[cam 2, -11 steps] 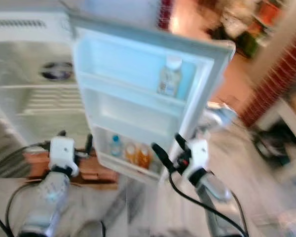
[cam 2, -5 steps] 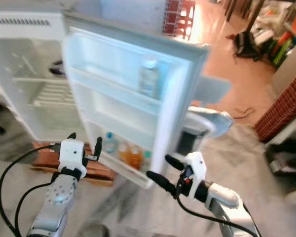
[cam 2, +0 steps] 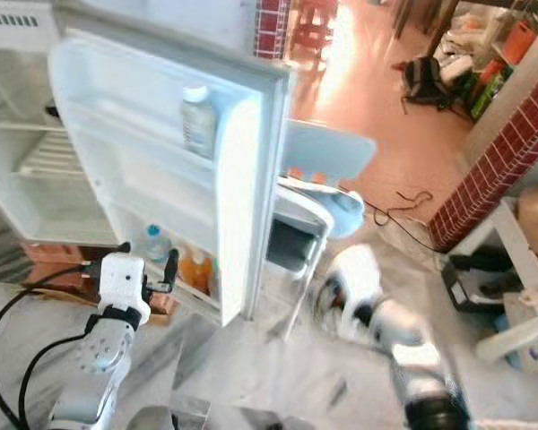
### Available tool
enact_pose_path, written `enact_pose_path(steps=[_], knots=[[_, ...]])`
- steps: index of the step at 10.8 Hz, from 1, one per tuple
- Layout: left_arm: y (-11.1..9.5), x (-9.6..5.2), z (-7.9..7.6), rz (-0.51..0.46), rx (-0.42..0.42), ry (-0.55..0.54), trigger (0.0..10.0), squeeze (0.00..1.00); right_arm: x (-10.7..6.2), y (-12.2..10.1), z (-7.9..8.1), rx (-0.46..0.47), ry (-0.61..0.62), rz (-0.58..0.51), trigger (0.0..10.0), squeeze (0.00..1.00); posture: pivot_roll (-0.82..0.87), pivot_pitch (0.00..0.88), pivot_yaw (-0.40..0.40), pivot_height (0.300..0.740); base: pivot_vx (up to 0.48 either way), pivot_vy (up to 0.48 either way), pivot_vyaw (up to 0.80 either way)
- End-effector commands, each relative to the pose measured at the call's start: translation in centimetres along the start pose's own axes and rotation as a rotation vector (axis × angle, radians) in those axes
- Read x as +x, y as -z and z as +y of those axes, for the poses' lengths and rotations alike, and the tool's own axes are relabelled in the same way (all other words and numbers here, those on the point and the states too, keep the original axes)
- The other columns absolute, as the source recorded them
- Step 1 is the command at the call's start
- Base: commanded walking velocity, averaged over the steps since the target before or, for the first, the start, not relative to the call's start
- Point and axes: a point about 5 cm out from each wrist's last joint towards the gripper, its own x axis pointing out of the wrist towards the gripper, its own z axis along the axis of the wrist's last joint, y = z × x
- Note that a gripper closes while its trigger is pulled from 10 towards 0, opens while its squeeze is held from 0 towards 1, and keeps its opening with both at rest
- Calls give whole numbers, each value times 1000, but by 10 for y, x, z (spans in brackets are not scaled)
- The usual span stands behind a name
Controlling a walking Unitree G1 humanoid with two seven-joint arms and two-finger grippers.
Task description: Restocking fridge
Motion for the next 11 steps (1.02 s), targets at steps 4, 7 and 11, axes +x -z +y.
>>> enact_pose_path(steps=[4, 7, 11], knots=[[5, -11, 7, 33, -47, -32, 10000, 0, 22, -26, -5, -32, 282, -148, 10000, 0, 178, 86, -88, 740, 0, 0, 667], [30, -26, -21, 208, -113, 204, 10000, 0, 42, -55, -13, -4, 396, -221, 10000, 0, 185, 76, -93, 740, 0, 0, 635], [36, -28, -25, 250, -79, 269, 10000, 0, 53, -81, 2, 230, 215, -359, 10000, 0, 187, 62, -91, 740, 0, 0, 117]])
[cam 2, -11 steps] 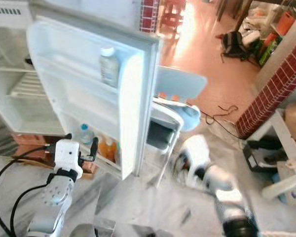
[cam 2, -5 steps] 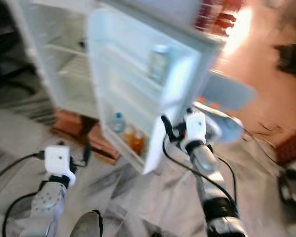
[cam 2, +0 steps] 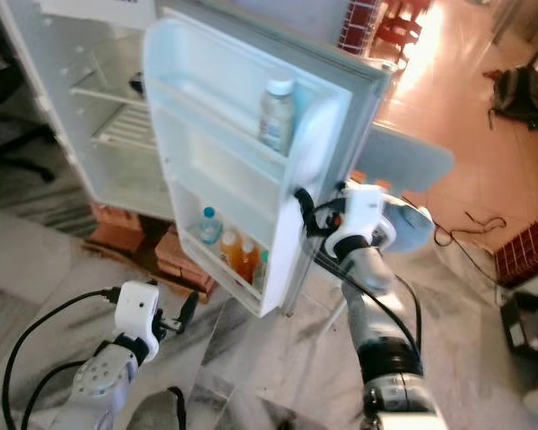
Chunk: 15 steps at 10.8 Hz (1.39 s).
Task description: Restocking fridge
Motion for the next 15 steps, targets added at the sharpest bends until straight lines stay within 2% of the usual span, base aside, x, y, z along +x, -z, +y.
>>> enact_pose_path(steps=[1, 2, 3, 4, 5, 6, 7, 8, 9, 10, 11, 12, 14, 15], knots=[[3, 0, -2, 27, 1, 19, 10000, 0, 9, -41, 67, 157, -408, -137, 10000, 0, 182, 60, -89, 740, 0, 0, 0], [4, 1, -1, 42, 3, 28, 10000, 0, 0, -54, 91, 220, -580, -143, 10000, 0, 184, 56, -92, 740, 0, 0, 0], [5, 1, -1, 49, 6, 32, 10000, 0, -7, -55, 98, 239, -653, -121, 10000, 0, 185, 55, -93, 740, 0, 0, 0], [6, 1, -1, 57, 10, 28, 10000, 0, -18, -44, 89, 222, -692, -30, 10000, 0, 187, 55, -95, 740, 0, 0, 0], [7, 1, -2, 63, 11, 26, 10000, 0, -35, -15, 68, 121, -697, 167, 10000, 0, 188, 55, -96, 740, 0, 0, 0], [8, 1, -2, 68, 15, 29, 10000, 0, -46, 22, 31, -96, -562, 418, 10000, 0, 188, 55, -95, 740, 0, 0, 0], [8, 1, -2, 71, 17, 31, 10000, 0, -55, 34, 15, -159, -512, 531, 10000, 0, 190, 56, -94, 740, 0, 0, 0], [8, 1, -2, 73, 21, 33, 10000, 0, -77, 54, -18, -304, -439, 732, 10000, 0, 191, 59, -94, 740, 0, 0, 0], [8, 0, -2, 74, 21, 32, 10000, 0, -84, 60, -33, -347, -381, 802, 10000, 0, 192, 60, -93, 740, 0, 0, 0], [8, 0, -3, 76, 26, 34, 10000, 0, -86, 62, -76, -568, -127, 891, 10000, 0, 192, 62, -92, 740, 0, 0, 0], [6, -1, -3, 76, 29, 35, 10000, 0, -77, 54, -90, -630, 15, 859, 10000, 0, 194, 62, -90, 740, 0, 0, 0], [4, -1, -4, 74, 35, 36, 10000, 0, -65, 42, -100, -665, 148, 779, 10000, 0, 194, 62, -90, 740, 0, 0, 0], [-1, -2, -4, 68, 47, 35, 10000, 0, -42, 19, -103, -666, 294, 584, 10000, 0, 200, 62, -84, 740, 0, 0, 0], [-3, -3, -4, 68, 51, 37, 10000, 0, -25, 4, -100, -626, 358, 437, 10000, 0, 200, 62, -83, 740, 0, 0, 0]])
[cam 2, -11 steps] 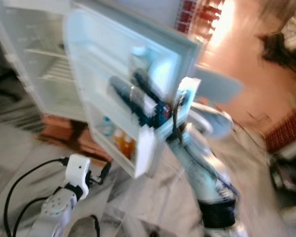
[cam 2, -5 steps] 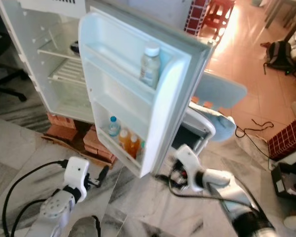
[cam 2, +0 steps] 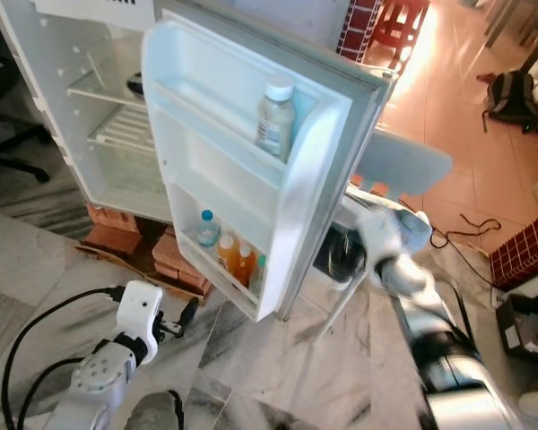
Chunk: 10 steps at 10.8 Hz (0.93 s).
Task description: Restocking fridge
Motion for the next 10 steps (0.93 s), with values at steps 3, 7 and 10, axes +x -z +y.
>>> enact_pose_path(steps=[3, 7, 10], knots=[[-2, -1, -2, 12, 22, 8, 10000, 0, 8, -40, 10, 164, -60, -199, 10000, 0, 201, 56, -81, 740, 0, 0, 0], [0, 0, -3, 20, 17, 9, 10000, 0, -49, -99, 75, 543, -866, -557, 10000, 0, 198, 52, -80, 740, 0, 0, 0], [4, 2, -2, 32, 18, 11, 10000, 0, -75, -92, 95, 522, -1088, -508, 10000, 0, 197, 53, -83, 740, 0, 0, 0]])
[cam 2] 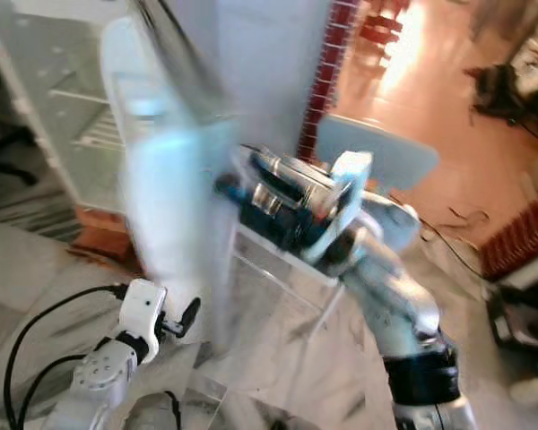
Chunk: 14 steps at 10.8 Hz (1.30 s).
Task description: Restocking fridge
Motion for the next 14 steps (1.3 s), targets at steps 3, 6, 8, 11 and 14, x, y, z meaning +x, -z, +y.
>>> enact_pose_path(steps=[3, 6, 8, 11, 14], knots=[[9, 2, 2, 21, -3, -17, 10000, 0, -31, 38, -4, 35, 91, 222, 10000, 0, 195, 52, -89, 740, 0, 0, 0], [10, -22, 88, -32, 13, -603, 10000, 0, -48, 54, -6, 11, 126, 310, 10000, 0, 194, 60, -102, 740, 0, 0, 0], [24, -44, 108, 8, 3, -754, 10000, 0, -51, 61, -9, -10, 141, 351, 10000, 0, 203, 64, -107, 740, 0, 0, 0], [5, -27, 80, -130, 111, -601, 10000, 0, -54, 70, -21, -89, 230, 388, 10000, 0, 204, 65, -109, 740, 0, 0, 0], [-25, -14, 69, -242, 139, -526, 10000, 0, -51, 63, -46, -179, 521, 282, 10000, 0, 197, 76, -98, 740, 0, 304, 0]])
